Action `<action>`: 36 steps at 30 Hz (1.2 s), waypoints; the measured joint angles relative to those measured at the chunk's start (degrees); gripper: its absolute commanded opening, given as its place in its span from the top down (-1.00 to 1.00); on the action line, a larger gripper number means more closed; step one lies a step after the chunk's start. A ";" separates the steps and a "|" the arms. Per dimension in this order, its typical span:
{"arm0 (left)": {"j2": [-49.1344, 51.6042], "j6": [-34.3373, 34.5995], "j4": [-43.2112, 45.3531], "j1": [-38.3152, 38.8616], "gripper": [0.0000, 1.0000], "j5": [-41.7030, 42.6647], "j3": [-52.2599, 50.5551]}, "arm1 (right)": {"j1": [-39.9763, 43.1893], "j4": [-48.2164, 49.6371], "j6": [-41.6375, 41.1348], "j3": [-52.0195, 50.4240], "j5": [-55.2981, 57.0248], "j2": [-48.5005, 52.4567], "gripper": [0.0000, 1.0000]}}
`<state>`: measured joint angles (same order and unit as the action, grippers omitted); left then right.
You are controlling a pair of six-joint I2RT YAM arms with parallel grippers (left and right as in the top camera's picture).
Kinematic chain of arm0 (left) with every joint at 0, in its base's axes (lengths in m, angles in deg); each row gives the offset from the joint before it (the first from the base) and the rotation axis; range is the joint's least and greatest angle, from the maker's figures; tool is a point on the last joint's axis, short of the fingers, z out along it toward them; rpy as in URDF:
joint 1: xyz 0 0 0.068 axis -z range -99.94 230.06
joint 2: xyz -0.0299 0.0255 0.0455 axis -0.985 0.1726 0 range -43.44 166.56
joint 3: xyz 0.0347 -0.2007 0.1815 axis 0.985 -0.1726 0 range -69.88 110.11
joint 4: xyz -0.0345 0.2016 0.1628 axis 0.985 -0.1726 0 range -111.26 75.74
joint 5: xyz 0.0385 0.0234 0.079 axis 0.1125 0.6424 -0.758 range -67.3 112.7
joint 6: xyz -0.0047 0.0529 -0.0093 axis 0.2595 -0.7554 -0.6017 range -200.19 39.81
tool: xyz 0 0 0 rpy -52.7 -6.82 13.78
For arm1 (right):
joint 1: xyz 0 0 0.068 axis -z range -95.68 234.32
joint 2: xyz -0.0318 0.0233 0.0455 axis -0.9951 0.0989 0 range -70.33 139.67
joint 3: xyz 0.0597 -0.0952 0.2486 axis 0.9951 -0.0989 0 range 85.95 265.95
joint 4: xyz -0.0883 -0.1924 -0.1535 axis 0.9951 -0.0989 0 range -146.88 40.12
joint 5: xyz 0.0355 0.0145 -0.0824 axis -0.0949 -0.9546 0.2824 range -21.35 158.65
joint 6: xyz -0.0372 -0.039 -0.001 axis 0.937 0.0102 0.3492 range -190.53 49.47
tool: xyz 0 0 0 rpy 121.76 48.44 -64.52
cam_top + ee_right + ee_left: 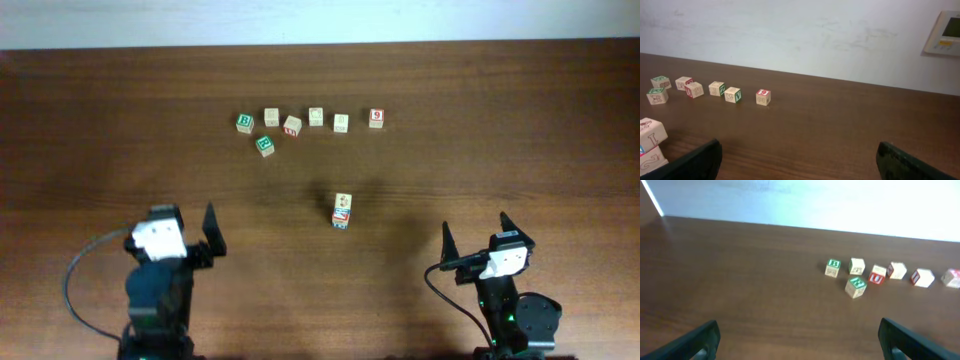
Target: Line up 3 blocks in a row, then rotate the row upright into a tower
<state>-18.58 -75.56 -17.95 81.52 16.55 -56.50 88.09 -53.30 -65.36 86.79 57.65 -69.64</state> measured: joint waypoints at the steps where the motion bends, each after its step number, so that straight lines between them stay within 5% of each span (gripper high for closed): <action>1: -3.85 -1.09 0.11 0.00 -0.98 0.07 -2.75 | 0.00 0.04 0.00 0.00 0.00 0.02 -0.96; 11: -23.71 -9.35 -0.66 0.02 -0.98 0.24 -12.48 | 0.00 0.02 0.00 0.00 0.00 0.00 -0.97; 36: -24.02 -9.79 -0.68 0.42 -0.98 0.44 -12.48 | 0.00 0.02 0.00 0.00 0.00 0.00 -0.96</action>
<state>-42.60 -85.36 -18.62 81.93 16.99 -68.98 88.09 -53.28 -65.36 86.79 57.65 -69.64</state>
